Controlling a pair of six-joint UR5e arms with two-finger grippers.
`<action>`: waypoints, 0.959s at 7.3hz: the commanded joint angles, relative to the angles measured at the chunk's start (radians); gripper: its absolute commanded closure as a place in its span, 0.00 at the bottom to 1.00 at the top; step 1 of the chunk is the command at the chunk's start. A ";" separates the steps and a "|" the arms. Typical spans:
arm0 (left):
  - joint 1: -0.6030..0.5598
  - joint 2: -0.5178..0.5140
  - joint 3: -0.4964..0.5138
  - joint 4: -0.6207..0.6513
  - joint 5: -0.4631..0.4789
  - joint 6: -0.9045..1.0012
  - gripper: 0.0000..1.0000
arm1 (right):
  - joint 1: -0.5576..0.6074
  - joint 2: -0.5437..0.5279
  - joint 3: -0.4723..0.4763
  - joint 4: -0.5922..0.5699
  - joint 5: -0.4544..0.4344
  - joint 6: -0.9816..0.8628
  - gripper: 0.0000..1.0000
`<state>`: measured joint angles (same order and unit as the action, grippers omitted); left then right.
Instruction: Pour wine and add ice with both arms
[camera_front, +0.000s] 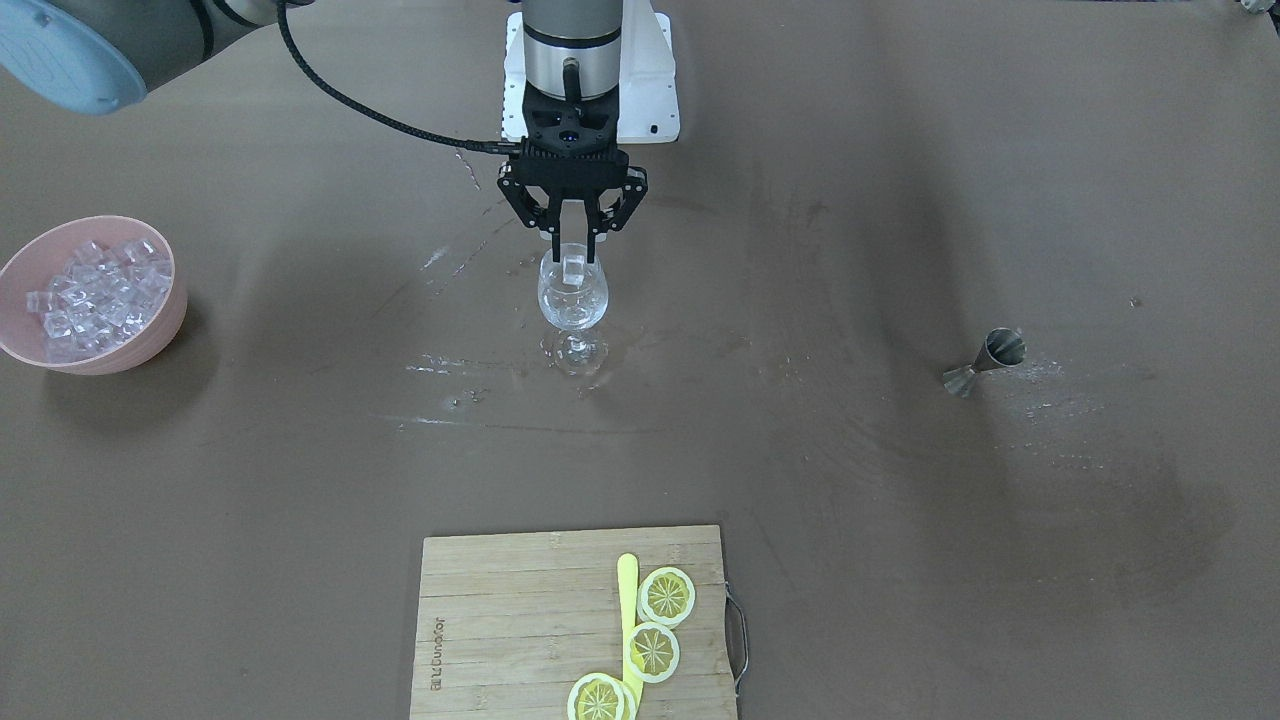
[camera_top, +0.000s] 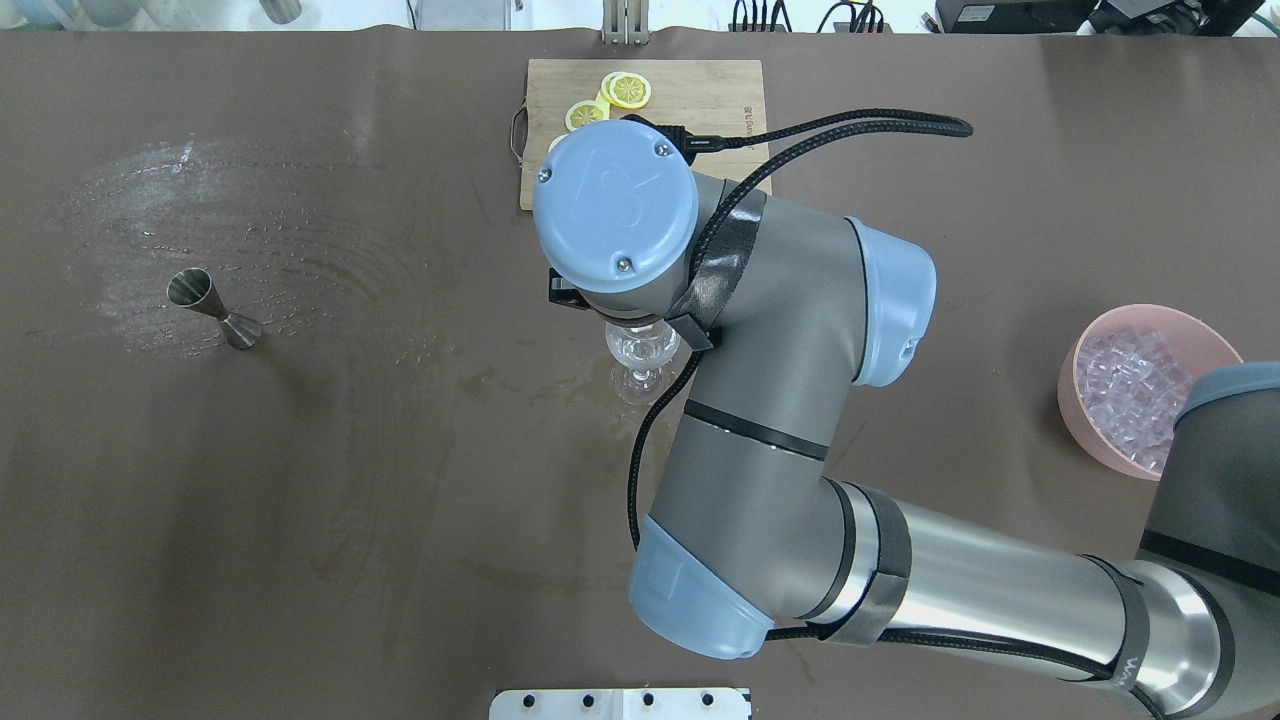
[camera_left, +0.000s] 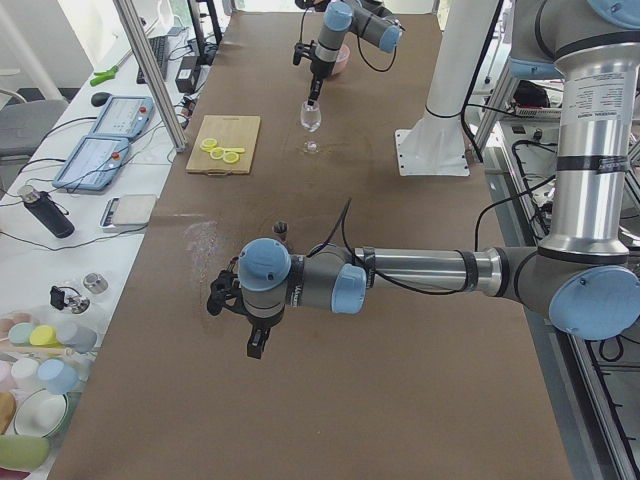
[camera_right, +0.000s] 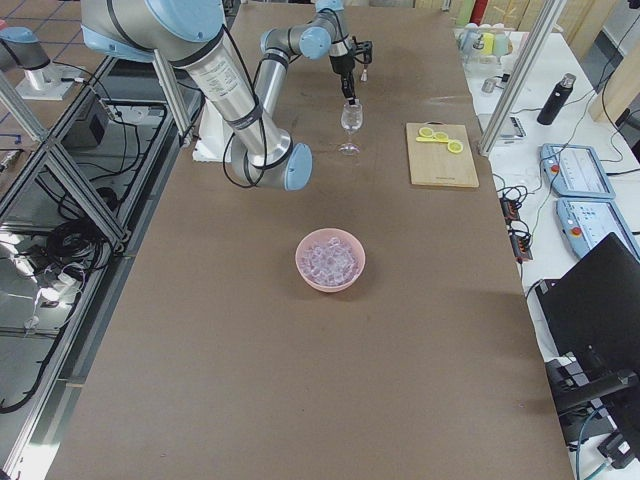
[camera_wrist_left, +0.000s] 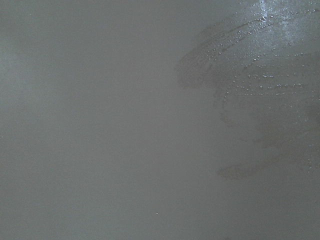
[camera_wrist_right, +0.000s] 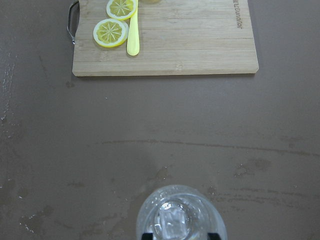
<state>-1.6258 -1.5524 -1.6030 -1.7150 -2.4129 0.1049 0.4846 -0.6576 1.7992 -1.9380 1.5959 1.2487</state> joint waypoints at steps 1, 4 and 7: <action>0.000 0.000 0.000 0.000 0.000 0.001 0.01 | -0.006 0.001 0.003 0.001 -0.010 -0.006 0.00; 0.000 0.000 -0.002 0.002 0.000 -0.002 0.01 | 0.014 0.001 0.029 -0.001 0.033 -0.009 0.00; 0.003 0.000 0.000 0.018 0.006 -0.081 0.01 | 0.229 -0.055 0.039 0.002 0.297 -0.104 0.00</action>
<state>-1.6243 -1.5534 -1.6045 -1.7033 -2.4080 0.0835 0.6111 -0.6752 1.8344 -1.9363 1.7638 1.2131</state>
